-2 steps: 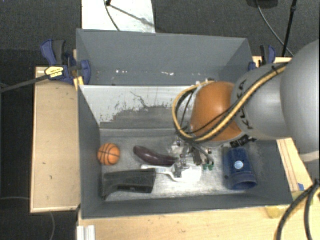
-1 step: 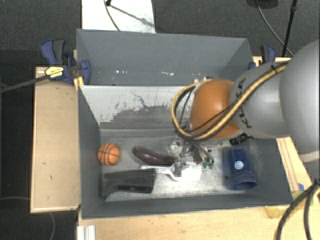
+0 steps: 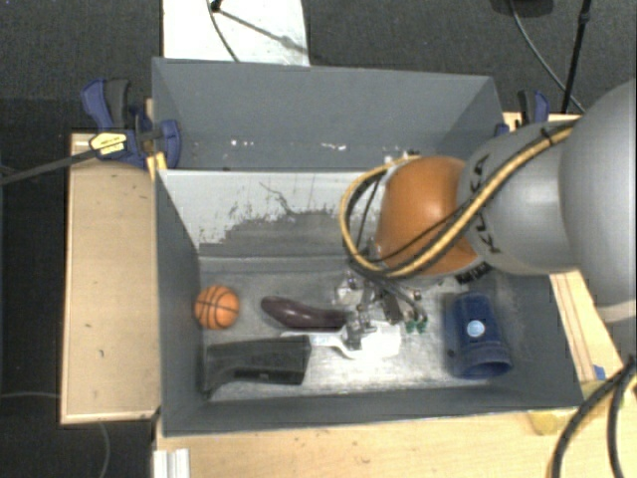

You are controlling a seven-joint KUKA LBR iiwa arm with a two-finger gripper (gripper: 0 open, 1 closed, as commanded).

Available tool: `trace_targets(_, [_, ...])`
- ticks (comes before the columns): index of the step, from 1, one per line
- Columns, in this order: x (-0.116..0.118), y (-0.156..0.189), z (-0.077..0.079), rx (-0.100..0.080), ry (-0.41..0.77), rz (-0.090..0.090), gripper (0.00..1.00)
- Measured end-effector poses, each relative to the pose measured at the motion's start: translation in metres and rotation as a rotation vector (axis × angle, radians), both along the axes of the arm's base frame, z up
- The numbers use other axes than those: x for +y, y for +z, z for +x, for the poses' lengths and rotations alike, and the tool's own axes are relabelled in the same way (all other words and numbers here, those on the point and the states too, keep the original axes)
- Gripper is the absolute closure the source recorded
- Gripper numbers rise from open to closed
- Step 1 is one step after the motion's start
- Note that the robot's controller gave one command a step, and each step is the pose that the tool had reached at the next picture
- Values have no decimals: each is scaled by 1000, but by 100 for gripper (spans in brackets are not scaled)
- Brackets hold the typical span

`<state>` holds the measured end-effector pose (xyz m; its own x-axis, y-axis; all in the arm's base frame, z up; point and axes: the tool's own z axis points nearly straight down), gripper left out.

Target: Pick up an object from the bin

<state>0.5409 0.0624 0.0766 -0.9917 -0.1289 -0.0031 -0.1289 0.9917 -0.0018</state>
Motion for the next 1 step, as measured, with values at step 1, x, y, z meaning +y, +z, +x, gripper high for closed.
trace_targets(1, [-3, 43, 0, -5, 195, 2, 100])
